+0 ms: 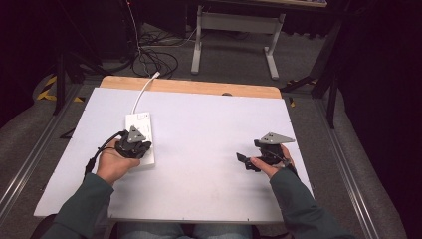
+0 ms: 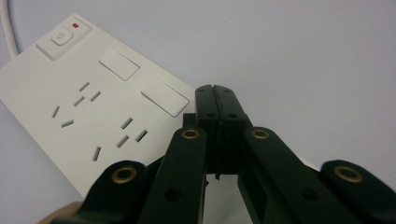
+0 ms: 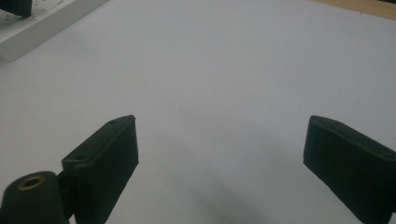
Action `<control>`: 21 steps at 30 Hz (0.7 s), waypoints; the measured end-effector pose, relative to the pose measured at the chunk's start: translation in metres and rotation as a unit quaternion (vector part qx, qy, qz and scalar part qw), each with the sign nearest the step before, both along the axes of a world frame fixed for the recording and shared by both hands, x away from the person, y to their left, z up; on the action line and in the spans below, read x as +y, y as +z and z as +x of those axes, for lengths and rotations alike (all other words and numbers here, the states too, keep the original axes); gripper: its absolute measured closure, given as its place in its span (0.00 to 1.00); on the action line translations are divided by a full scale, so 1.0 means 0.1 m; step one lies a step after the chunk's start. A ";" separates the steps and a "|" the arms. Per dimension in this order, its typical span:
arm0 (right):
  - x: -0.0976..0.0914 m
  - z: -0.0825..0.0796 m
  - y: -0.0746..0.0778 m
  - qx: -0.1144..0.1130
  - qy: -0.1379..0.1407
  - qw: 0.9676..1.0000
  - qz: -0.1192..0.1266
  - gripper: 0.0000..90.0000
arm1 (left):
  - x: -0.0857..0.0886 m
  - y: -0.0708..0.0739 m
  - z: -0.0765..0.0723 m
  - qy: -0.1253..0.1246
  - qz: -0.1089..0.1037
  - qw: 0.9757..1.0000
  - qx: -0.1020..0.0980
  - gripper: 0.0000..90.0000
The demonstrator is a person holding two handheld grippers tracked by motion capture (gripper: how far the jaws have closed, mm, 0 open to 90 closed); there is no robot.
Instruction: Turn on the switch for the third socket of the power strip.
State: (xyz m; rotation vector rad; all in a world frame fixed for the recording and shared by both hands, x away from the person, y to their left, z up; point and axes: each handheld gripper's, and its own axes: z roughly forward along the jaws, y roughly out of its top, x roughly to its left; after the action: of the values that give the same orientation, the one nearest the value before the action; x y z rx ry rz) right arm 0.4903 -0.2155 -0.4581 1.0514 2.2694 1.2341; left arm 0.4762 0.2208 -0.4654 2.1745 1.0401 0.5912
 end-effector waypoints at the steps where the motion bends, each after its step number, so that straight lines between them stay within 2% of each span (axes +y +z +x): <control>1: 0.00 0.00 0.00 0.000 0.000 1.000 0.000 0.12 | 0.00 0.00 0.00 0.000 0.000 1.000 0.000 1.00; 8: 0.00 0.00 0.00 -0.001 0.001 1.000 -0.001 0.12 | -0.01 0.00 -0.01 0.003 0.004 1.000 -0.002 1.00; 9: 0.00 0.00 0.00 -0.001 0.001 1.000 -0.001 0.12 | -0.01 0.00 -0.01 0.005 0.010 1.000 -0.005 1.00; 10: 0.00 0.00 0.00 -0.001 0.001 1.000 -0.001 0.12 | -0.02 -0.01 -0.01 0.007 0.014 1.000 0.001 1.00; 11: 0.00 0.00 0.00 -0.001 0.001 1.000 -0.002 0.12 | -0.02 -0.02 -0.01 0.007 0.014 1.000 -0.004 1.00; 21: 0.01 -0.01 0.00 -0.001 0.001 1.000 -0.002 0.12 | -0.01 -0.02 -0.02 0.009 0.012 1.000 -0.003 1.00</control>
State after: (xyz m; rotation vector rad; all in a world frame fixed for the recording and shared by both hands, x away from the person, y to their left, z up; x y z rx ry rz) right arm 0.4898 -0.2150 -0.4581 1.0461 2.2702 1.2299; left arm 0.4746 0.2199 -0.4671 2.1856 1.0548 0.6203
